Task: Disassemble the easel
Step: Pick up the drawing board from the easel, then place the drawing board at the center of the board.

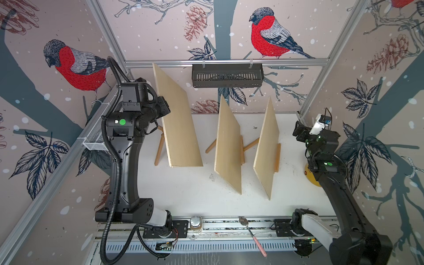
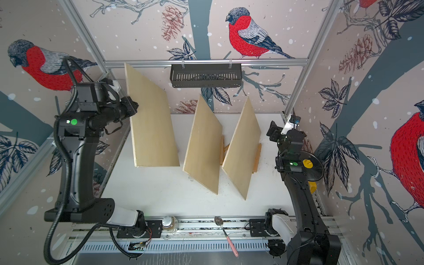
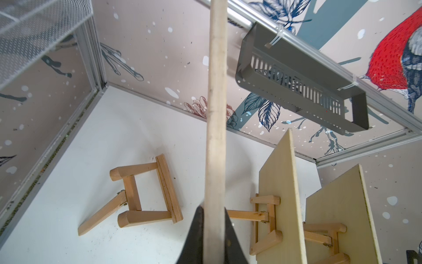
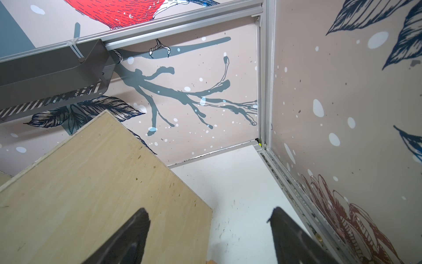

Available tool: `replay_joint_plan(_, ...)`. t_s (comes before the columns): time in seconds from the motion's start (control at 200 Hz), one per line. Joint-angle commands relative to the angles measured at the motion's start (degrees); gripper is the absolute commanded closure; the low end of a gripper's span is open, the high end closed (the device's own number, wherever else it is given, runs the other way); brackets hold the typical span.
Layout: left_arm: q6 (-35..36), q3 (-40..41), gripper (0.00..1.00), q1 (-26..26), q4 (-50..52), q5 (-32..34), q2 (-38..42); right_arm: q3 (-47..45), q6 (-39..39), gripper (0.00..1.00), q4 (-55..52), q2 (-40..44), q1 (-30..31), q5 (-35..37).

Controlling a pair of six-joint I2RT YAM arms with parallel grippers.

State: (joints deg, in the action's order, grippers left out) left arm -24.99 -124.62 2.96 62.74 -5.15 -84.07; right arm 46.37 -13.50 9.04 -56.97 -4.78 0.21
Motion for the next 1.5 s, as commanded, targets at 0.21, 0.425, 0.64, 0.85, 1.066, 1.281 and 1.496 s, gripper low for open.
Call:
replay_joint_plan(0.21,0.9,-9.7,1.0,0.3,11.3,11.4,3.6,-0.3,-1.7,0.16,0.2,1.8,0.0,-3.1)
replay_joint_plan(0.425,2.2,-12.7,1.0,0.3,13.4,11.3,6.0,-0.6,-2.1,0.15,0.2,3.7,0.1,-4.3)
replay_joint_plan(0.64,2.7,-17.2,1.0,0.3,17.0,15.0,7.0,-1.2,-2.4,0.15,-0.3,5.8,0.1,-4.7)
replay_joint_plan(0.85,2.4,-12.7,1.0,0.3,17.0,21.5,8.7,-1.8,-2.5,0.16,-0.3,7.0,0.1,-4.9)
replay_joint_plan(1.066,2.4,-10.7,1.0,0.3,17.0,27.0,7.1,-1.9,-2.3,0.15,-0.5,6.7,0.1,-4.4)
replay_joint_plan(1.281,3.4,-5.7,1.0,0.3,15.8,30.0,3.9,-2.1,-2.1,0.16,-0.6,5.7,0.1,-3.9)
replay_joint_plan(1.496,6.0,-2.9,1.0,0.2,10.6,31.1,0.2,-2.4,-1.8,0.16,-0.4,4.6,0.0,-3.5)
